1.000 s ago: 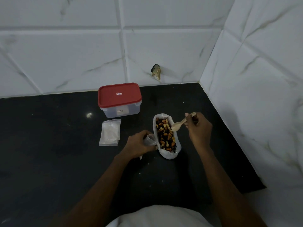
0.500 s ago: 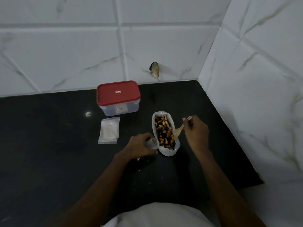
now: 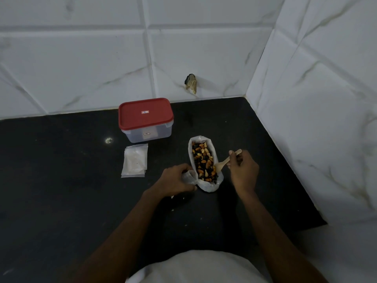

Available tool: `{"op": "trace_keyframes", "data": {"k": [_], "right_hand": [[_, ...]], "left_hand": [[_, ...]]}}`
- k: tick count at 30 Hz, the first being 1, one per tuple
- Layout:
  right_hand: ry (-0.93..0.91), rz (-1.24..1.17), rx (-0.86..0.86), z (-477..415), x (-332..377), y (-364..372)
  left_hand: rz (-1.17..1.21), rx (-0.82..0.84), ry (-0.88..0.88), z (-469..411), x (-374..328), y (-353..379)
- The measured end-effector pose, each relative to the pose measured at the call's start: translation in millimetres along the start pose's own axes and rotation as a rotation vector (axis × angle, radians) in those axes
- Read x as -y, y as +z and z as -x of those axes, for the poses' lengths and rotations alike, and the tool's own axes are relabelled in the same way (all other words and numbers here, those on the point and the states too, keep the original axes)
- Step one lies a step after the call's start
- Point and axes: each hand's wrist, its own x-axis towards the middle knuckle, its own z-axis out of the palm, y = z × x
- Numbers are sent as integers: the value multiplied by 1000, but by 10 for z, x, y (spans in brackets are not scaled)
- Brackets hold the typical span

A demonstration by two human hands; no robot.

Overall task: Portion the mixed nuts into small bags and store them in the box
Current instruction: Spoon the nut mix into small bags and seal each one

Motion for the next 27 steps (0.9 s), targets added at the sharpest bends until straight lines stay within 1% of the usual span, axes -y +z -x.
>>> {"op": "trace_keyframes", "data": {"k": [7, 10, 17, 23, 27], "right_hand": [[214, -156, -44, 32, -132, 52], [241, -172, -45, 29, -161, 90], [241, -126, -19, 7, -215, 169], [367, -311, 12, 42, -208, 219], [426, -332, 53, 40, -228, 237]], "left_hand": [[23, 6, 6, -18, 16, 4], [19, 0, 11, -18, 20, 7], [35, -6, 7, -31, 42, 3], [27, -7, 14, -33, 44, 13], [39, -4, 13, -26, 57, 6]]}}
